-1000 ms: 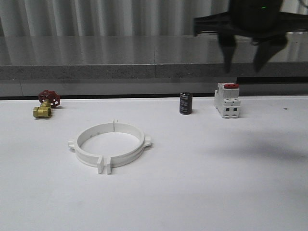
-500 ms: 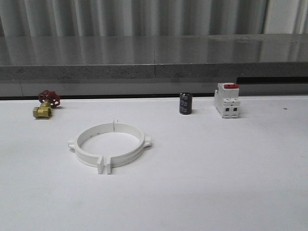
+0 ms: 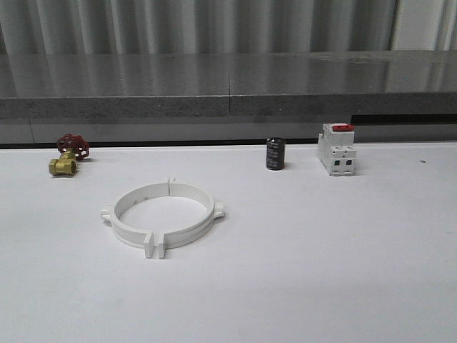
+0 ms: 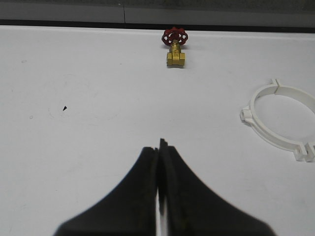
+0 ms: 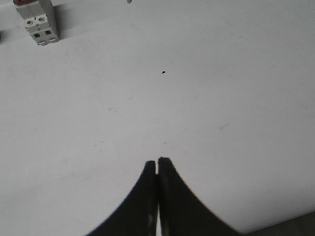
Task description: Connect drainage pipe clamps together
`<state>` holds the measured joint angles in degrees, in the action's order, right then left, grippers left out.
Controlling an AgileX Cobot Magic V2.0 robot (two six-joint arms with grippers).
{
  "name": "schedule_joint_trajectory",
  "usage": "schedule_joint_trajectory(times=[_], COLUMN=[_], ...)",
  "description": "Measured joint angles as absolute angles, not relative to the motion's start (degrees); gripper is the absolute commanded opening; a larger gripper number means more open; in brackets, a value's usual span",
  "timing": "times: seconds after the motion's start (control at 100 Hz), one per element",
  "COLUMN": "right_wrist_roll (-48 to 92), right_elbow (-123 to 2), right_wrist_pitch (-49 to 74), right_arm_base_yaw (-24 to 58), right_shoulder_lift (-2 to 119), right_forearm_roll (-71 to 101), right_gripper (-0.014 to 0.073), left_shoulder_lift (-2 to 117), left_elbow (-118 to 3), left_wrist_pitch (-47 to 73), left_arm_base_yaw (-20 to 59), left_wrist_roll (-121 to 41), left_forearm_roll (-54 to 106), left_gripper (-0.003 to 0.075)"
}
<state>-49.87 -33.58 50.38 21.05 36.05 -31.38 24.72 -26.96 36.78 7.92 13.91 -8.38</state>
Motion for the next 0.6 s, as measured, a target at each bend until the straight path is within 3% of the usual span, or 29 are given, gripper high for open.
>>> schedule_joint_trajectory(times=[0.6], right_wrist_roll=[-50.0], right_elbow=[-33.6], right_wrist_pitch=[51.3], right_arm_base_yaw=[21.0], right_shoulder_lift=[32.2], right_forearm_roll=[-33.0], right_gripper=[-0.0067], left_shoulder_lift=[24.7], left_elbow=[-27.0], left_wrist_pitch=[36.8], left_arm_base_yaw=[7.9], left_wrist_roll=[13.9], left_forearm_roll=[-8.4], left_gripper=[-0.0020])
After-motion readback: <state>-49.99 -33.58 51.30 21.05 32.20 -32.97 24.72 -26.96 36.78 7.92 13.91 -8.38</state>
